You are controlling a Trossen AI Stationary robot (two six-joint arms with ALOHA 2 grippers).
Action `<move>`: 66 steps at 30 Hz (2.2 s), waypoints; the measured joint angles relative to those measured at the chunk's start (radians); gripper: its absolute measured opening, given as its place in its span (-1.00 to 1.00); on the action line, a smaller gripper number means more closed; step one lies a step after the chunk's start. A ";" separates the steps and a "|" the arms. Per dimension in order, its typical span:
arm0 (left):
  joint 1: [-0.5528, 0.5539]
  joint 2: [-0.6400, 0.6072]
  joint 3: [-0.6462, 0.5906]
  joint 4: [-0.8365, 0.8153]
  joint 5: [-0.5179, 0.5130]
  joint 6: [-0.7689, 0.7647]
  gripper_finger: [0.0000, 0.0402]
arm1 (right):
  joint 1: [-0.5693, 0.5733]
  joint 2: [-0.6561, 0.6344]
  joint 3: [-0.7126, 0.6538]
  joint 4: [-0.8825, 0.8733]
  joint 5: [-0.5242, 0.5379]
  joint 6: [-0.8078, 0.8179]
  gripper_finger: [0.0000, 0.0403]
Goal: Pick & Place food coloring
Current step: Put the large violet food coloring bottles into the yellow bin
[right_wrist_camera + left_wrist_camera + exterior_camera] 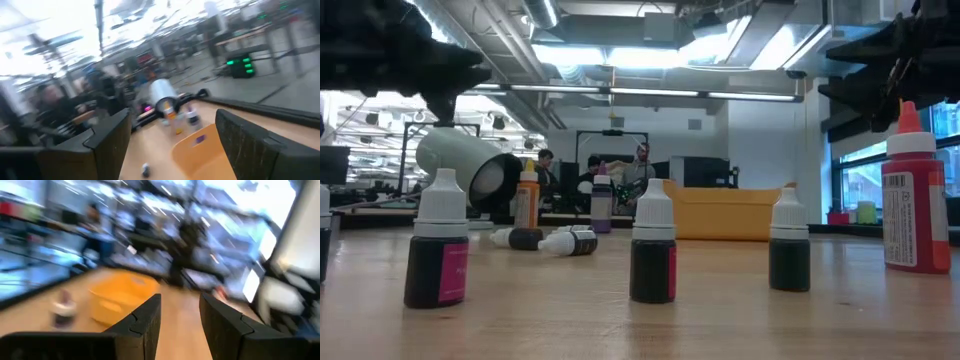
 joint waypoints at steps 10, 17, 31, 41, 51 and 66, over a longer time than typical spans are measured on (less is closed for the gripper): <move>0.001 0.000 0.000 0.169 -0.350 -0.092 -0.35 | 0.000 0.000 0.000 0.001 0.262 0.009 0.44; 0.001 0.000 0.000 0.169 -0.367 -0.035 -0.35 | 0.000 0.000 0.000 0.001 0.279 0.005 0.44; 0.001 0.378 0.386 0.025 -0.226 0.116 -0.35 | -0.031 0.000 0.000 0.000 0.280 0.005 0.44; 0.146 0.983 0.950 -0.597 -0.109 0.128 -0.36 | -0.058 0.000 0.000 0.002 0.279 0.011 0.44; 0.292 1.288 1.221 -0.620 0.011 0.116 -0.36 | -0.058 0.000 0.000 0.006 0.275 0.012 0.44; 0.294 1.358 1.233 -0.573 0.010 0.123 -0.11 | -0.058 0.000 0.000 0.007 0.270 0.010 0.44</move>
